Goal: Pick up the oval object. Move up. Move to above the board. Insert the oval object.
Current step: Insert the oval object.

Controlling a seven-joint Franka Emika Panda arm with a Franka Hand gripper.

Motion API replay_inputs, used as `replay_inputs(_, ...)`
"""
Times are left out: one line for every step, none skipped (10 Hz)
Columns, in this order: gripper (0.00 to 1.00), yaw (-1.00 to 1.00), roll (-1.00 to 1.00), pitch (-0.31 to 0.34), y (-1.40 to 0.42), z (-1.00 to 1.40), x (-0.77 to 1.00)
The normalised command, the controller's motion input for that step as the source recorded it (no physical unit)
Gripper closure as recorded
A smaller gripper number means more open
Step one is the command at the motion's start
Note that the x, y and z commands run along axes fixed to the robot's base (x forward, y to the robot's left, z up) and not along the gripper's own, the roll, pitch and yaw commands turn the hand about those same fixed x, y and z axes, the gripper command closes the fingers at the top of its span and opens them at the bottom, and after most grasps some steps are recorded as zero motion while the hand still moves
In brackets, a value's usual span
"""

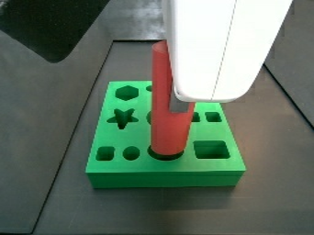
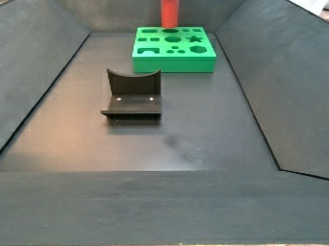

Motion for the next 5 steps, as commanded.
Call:
replay_inputs(1.0,-0.01,0.09,0.0,-0.03,-0.35,0.0)
replay_inputs(1.0,0.0,0.06,0.0,0.0,-0.29,0.0)
replay_inputs(1.0,-0.03,0.02,0.0,-0.01,-0.17,0.02)
replay_inputs(1.0,-0.13,0.0,-0.059,-0.17,-0.29,0.16)
replay_inputs(1.0,-0.11,0.0,-0.07,-0.25,-0.32,0.2)
